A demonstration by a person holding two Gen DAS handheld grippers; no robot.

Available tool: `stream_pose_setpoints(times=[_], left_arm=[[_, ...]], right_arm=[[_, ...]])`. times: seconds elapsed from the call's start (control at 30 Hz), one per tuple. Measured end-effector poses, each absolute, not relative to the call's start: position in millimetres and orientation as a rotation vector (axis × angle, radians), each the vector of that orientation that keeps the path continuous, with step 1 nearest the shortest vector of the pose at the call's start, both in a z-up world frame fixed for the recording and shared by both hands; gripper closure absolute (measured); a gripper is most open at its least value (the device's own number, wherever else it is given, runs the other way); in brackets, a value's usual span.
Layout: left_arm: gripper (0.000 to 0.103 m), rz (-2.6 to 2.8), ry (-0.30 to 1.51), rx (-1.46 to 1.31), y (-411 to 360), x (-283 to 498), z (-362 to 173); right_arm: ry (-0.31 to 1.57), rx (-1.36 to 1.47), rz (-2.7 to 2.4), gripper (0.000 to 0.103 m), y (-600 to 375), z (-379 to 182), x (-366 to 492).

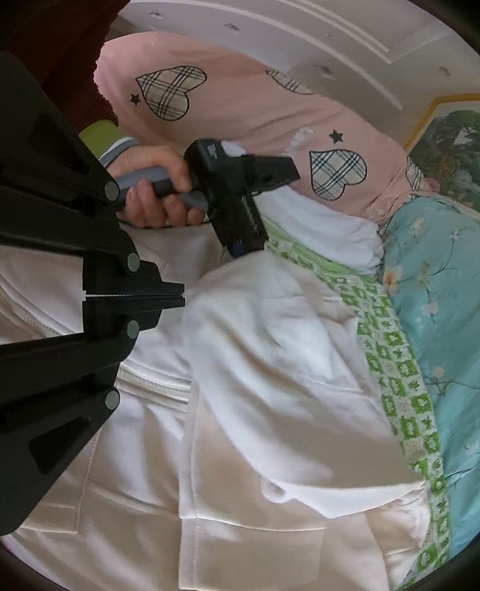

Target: Fold large clothes

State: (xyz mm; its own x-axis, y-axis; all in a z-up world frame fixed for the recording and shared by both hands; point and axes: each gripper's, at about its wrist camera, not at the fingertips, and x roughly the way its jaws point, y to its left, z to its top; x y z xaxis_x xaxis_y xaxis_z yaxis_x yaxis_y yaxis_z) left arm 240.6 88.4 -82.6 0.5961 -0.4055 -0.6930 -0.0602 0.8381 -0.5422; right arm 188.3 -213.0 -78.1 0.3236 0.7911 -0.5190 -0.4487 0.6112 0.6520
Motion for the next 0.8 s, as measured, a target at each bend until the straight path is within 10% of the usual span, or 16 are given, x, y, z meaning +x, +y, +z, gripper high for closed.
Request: stream_pose_setpoints(times=[0.13, 0.3, 0.57, 0.67, 0.8], left_arm=[[0.053, -0.235, 0.953, -0.523, 85, 231, -78], [0.05, -0.271, 0.951, -0.579, 94, 214, -70], [0.04, -0.355, 0.902, -0.751, 100, 224, -54], [0.038, -0.386, 0.897, -0.765, 93, 231, -47], [0.037, -0.392, 0.946, -0.65, 69, 236, -48]], right_arm=[[0.934, 0.504, 0.79, 0.099, -229, -85, 196], [0.924, 0.624, 0.643, 0.063, -266, -98, 213], [0.902, 0.779, 0.561, 0.063, -282, -114, 244], [0.911, 0.8, 0.561, 0.101, -282, -116, 251], [0.863, 0.737, 0.54, 0.101, -292, -90, 241]])
